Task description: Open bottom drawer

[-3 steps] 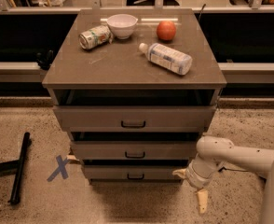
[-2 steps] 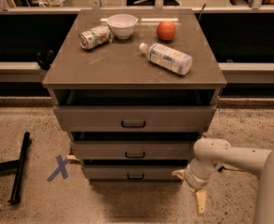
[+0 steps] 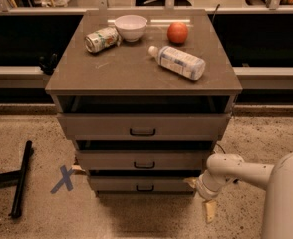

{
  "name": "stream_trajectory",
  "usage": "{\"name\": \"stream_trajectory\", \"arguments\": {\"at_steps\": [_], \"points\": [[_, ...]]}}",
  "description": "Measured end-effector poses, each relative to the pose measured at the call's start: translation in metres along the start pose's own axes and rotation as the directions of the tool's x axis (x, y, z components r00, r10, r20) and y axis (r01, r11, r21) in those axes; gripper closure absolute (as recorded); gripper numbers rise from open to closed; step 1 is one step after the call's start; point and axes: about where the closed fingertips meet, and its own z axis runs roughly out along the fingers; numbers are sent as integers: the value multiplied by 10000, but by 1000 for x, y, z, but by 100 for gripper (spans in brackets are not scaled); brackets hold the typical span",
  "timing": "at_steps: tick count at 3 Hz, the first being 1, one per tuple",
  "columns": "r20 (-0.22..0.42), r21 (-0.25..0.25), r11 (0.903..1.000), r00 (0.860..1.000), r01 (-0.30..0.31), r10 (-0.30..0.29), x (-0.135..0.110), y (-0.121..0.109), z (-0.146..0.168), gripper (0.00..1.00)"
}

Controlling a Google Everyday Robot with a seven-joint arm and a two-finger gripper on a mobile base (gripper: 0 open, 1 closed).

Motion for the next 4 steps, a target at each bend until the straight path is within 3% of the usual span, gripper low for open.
{"name": "stream_trajectory", "arguments": {"at_steps": [1,2,4], "points": [[13,-7,10000,10000,6,-6,0,0,1,0],[128,632,9979,9998,127,-135,16,-19,29,0],[295,1451,9893,9994,128,-172,44,-57,78,0]]}}
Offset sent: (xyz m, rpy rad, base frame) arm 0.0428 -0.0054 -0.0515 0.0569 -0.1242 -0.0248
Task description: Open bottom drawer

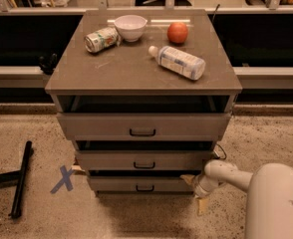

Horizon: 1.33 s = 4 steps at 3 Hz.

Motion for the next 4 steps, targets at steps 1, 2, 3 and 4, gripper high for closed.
{"name": "stream_trajectory", "arguments": {"at_steps": [1,2,3,4], "points": [[-82,932,9948,9991,-403,413,8,-16,14,0],[-237,1230,9887,9957,-857,893,14,-24,26,0],[-142,1434,9814,9912,-1279,1313,16,-31,40,0],[-55,1463,9780,9885,-1485,1509,18,-35,50,0]]}}
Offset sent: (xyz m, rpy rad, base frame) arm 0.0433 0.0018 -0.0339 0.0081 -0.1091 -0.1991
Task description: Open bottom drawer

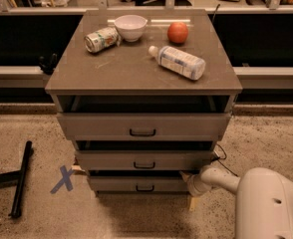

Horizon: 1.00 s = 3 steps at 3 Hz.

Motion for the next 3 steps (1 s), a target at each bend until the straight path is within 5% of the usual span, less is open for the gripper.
{"name": "stream_trajectory", "arguments": {"at_steps": [3], "points": [[-542,-253,9995,9984,-167,153,15,22,-11,64]]}}
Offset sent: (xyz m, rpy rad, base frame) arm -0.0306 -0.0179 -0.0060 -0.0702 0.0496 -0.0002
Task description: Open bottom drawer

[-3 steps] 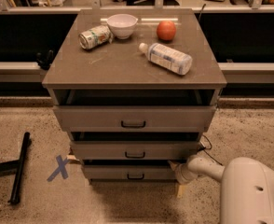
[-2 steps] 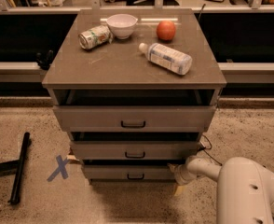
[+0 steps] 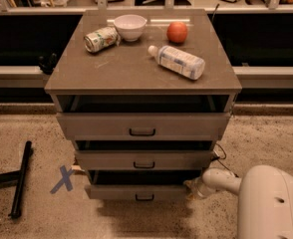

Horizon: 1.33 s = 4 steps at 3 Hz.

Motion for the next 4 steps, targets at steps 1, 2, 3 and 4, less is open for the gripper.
{"name": "stream_trajectory", "arguments": {"at_steps": [1,2,3,4], "points": [[0,0,10000,10000,0,0,-1,-1,-4,87],[0,1,10000,10000,0,0,-3,-2,-9,86],[0,1,10000,10000,1,-1,-3,-3,-11,63],[29,-46,10000,10000,2,-2,-5,0,-8,32]]}}
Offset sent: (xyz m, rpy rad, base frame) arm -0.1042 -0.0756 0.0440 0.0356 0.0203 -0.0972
